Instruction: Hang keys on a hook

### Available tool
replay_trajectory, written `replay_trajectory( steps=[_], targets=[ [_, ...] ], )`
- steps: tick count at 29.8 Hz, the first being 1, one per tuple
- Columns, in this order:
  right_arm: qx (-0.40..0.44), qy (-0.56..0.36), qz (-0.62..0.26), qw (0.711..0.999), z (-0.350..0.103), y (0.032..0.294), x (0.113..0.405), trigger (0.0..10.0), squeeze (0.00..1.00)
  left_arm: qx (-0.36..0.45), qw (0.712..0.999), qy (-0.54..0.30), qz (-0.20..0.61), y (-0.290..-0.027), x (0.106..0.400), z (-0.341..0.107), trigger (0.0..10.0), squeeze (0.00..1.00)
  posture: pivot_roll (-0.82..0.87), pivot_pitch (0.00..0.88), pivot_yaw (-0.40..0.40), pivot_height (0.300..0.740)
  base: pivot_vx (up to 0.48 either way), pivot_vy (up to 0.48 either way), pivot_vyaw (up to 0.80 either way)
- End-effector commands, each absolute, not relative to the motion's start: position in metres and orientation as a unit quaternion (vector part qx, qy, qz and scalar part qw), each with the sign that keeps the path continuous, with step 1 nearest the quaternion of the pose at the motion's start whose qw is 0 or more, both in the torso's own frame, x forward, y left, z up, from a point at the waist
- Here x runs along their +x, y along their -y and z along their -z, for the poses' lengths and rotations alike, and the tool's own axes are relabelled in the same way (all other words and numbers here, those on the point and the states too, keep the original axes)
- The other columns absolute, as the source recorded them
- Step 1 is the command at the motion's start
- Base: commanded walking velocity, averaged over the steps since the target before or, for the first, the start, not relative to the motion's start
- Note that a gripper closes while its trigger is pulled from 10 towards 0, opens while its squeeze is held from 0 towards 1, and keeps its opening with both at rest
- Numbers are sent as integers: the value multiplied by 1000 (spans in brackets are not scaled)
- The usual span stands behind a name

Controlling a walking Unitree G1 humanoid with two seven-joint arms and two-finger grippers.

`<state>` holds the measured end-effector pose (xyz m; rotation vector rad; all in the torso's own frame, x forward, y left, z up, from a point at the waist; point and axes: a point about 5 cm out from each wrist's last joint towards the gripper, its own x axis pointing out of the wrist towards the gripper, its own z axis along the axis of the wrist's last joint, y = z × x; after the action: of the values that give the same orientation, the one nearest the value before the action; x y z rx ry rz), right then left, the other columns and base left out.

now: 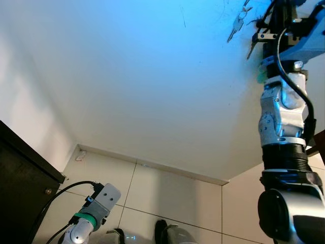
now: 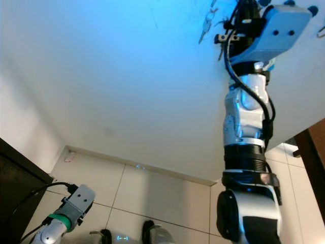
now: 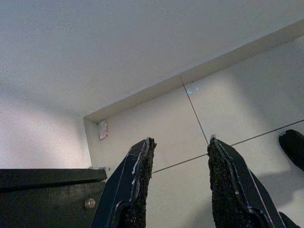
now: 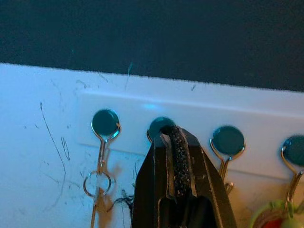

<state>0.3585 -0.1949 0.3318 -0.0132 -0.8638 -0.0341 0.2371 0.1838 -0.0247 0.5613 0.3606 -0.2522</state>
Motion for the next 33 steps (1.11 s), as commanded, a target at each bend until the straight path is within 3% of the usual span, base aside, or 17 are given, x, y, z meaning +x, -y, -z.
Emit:
replay_trajectory(
  steps=[1,13,16,23,24,25,26,27,28,31,32,33],
  targets=[
    [-1,426,35,904,-334,204,357,10000,0,276,932,-192,134,-183,229,31,10000,0,-83,171,-29,740,0,0,0],
    [29,368,60,927,-301,219,359,10000,0,279,931,-191,134,-185,230,30,10000,0,-85,173,-23,740,0,0,0],
    [14,322,25,946,-279,210,364,10000,0,280,931,-191,135,-185,230,30,10000,0,-85,173,-23,740,0,0,0],
    [-30,280,-22,959,-256,194,368,10000,0,280,931,-191,137,-184,231,29,10000,0,-85,173,-23,740,0,0,0],
    [-31,278,-24,960,-254,194,368,10000,455,280,931,-190,137,-184,231,29,10000,0,-91,174,-26,740,0,0,0],
    [-31,278,-24,960,-254,194,368,10000,455,280,931,-190,137,-184,231,29,10000,0,-91,174,-26,740,0,0,0],
    [-31,278,-24,960,-254,194,368,10000,616,280,931,-190,137,-184,232,29,10000,0,-91,174,-26,740,0,0,0],
    [-31,278,-24,960,-254,194,368,10000,616,280,931,-190,137,-184,232,29,10000,0,-91,174,-26,740,0,0,0],
    [-25,283,-28,958,-254,194,367,10000,1000,280,931,-191,136,-184,231,29,10000,0,-91,174,-26,740,0,0,0],
    [1,313,-62,948,-258,187,359,10000,1000,280,931,-193,137,-183,230,31,10000,0,-93,173,-32,740,0,0,0],
    [10,321,-82,943,-256,183,354,10000,0,279,930,-194,136,-183,229,32,10000,0,-94,173,-34,740,0,0,0],
    [10,321,-82,943,-256,183,354,10000,0,279,930,-194,136,-183,229,32,10000,0,-94,173,-34,740,0,0,0]
  ],
)
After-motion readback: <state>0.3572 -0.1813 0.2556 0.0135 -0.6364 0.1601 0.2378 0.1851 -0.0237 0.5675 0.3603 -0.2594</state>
